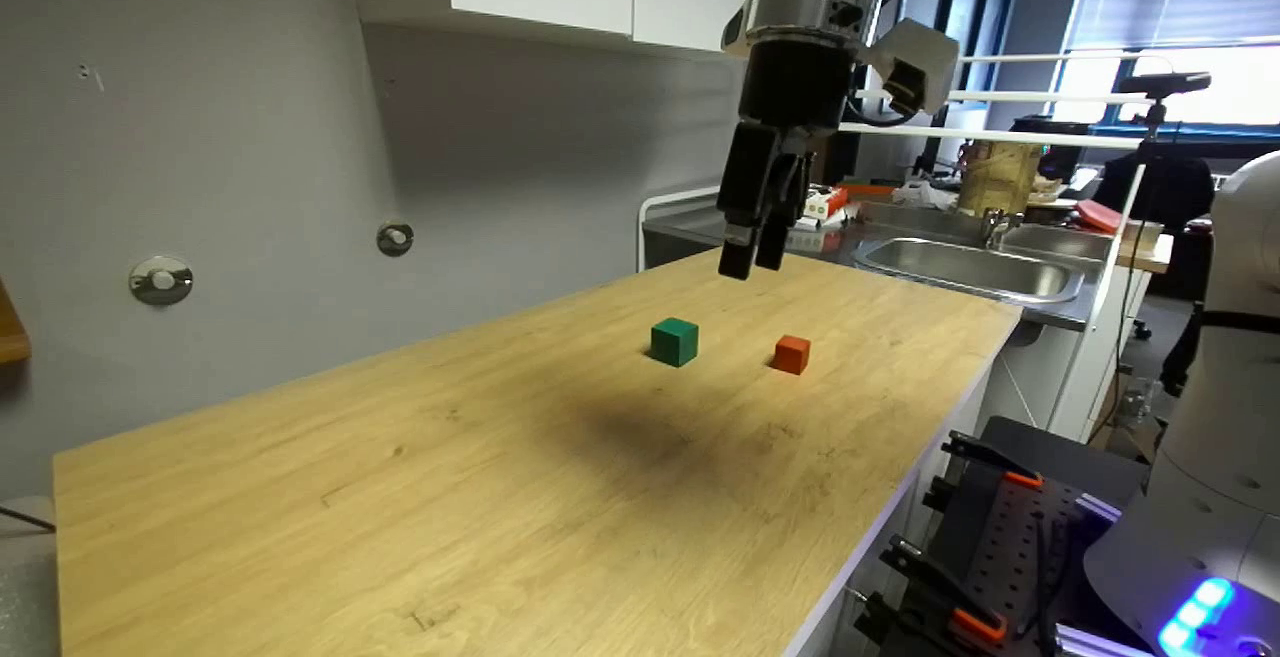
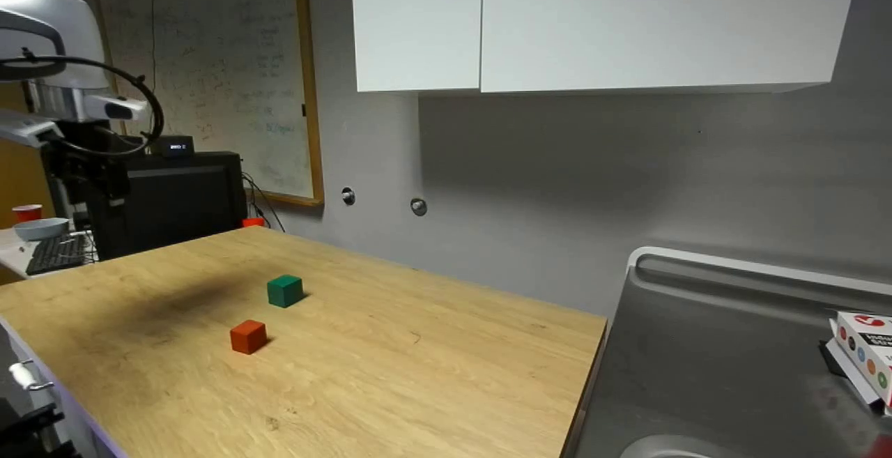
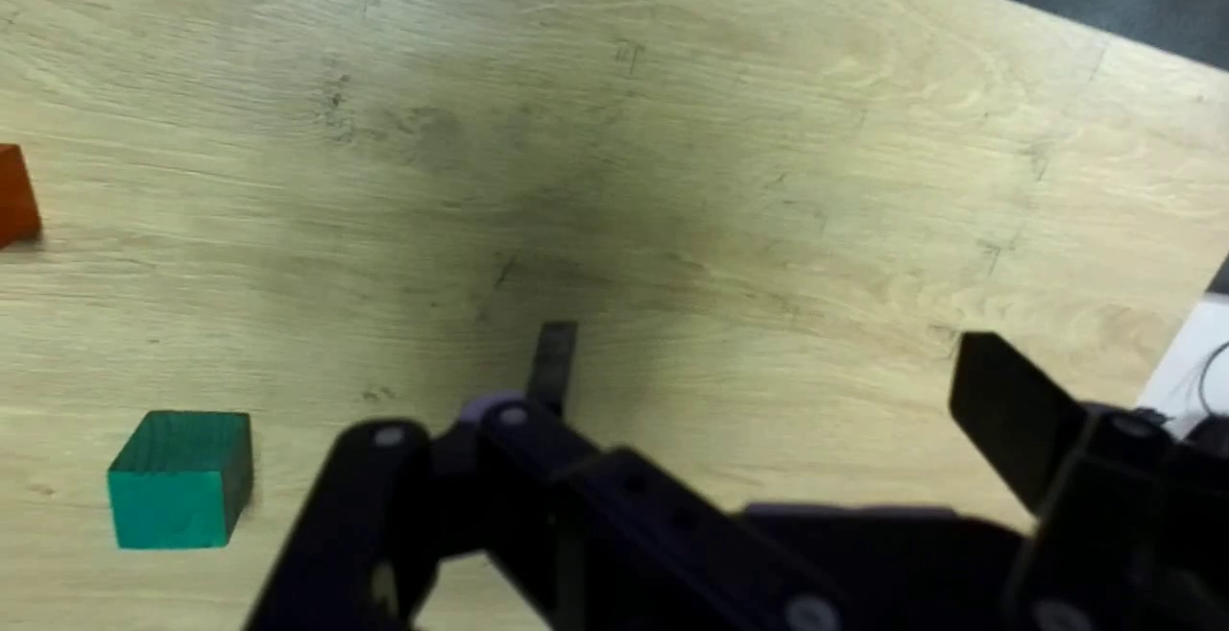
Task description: Pick up the orange block from the table and put it on top of the green block.
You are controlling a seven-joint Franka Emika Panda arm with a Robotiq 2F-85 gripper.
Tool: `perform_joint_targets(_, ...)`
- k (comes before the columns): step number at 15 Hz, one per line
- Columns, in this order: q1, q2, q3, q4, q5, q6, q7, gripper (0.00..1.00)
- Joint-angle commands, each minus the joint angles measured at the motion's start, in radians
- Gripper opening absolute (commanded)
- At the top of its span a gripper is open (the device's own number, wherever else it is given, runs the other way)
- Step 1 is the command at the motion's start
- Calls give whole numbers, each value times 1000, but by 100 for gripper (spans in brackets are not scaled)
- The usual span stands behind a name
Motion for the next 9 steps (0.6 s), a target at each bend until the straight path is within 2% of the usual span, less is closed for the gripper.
perform_joint_targets(1,-87,39,-41,-21,-40,93,24,100)
perform_joint_targets(5,-202,115,-115,-42,-72,193,29,100)
perform_joint_targets(9,-287,209,-175,-39,-97,256,40,100)
